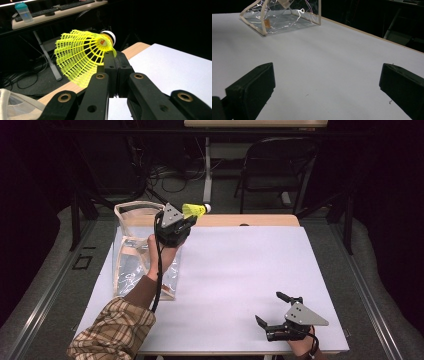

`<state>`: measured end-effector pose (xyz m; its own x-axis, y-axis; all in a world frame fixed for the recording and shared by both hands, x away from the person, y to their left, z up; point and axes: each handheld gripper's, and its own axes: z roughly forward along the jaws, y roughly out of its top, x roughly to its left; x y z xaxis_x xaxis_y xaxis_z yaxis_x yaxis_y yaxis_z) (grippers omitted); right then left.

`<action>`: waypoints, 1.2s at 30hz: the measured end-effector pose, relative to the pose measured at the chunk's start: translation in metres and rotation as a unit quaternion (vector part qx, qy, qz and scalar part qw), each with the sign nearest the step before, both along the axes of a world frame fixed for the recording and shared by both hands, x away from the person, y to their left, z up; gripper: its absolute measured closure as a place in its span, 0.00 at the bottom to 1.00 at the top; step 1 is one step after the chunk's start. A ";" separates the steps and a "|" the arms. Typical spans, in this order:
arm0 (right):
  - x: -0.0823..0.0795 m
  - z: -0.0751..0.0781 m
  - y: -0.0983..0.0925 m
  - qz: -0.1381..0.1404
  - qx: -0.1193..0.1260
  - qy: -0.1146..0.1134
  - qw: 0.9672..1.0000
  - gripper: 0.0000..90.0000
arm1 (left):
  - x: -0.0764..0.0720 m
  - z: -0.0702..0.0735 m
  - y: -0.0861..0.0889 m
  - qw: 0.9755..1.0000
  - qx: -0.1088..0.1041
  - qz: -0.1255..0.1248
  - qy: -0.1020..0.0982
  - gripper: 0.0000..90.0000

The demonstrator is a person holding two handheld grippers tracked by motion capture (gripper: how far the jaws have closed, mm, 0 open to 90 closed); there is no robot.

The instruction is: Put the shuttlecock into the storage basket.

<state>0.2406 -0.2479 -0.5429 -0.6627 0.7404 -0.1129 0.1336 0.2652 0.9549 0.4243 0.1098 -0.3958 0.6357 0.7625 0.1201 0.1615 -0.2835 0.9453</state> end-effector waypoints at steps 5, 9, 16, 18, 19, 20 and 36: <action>0.000 0.000 0.000 0.000 0.000 0.000 1.000 0.00 | 0.000 0.001 0.004 1.000 -0.002 0.005 -0.001 0.99; 0.000 0.000 0.000 0.000 0.001 0.001 1.000 0.00 | 0.000 0.003 0.007 1.000 -0.002 0.007 -0.002 0.99; 0.000 0.000 0.000 -0.001 0.000 0.002 1.000 0.00 | -0.001 0.004 0.013 1.000 -0.004 0.013 -0.005 0.99; 0.000 0.000 0.000 -0.001 0.000 0.002 1.000 0.00 | -0.001 0.005 0.015 1.000 -0.005 0.016 -0.005 0.99; 0.000 0.000 0.000 -0.001 0.001 0.002 1.000 0.00 | -0.001 0.005 0.016 1.000 -0.004 0.016 -0.006 0.99; 0.000 0.000 0.000 -0.001 0.001 0.003 1.000 0.00 | -0.001 0.005 0.017 1.000 -0.005 0.018 -0.006 0.99; 0.001 -0.001 0.000 0.000 0.000 0.002 1.000 0.00 | -0.001 0.010 0.033 0.999 -0.004 0.035 -0.012 0.99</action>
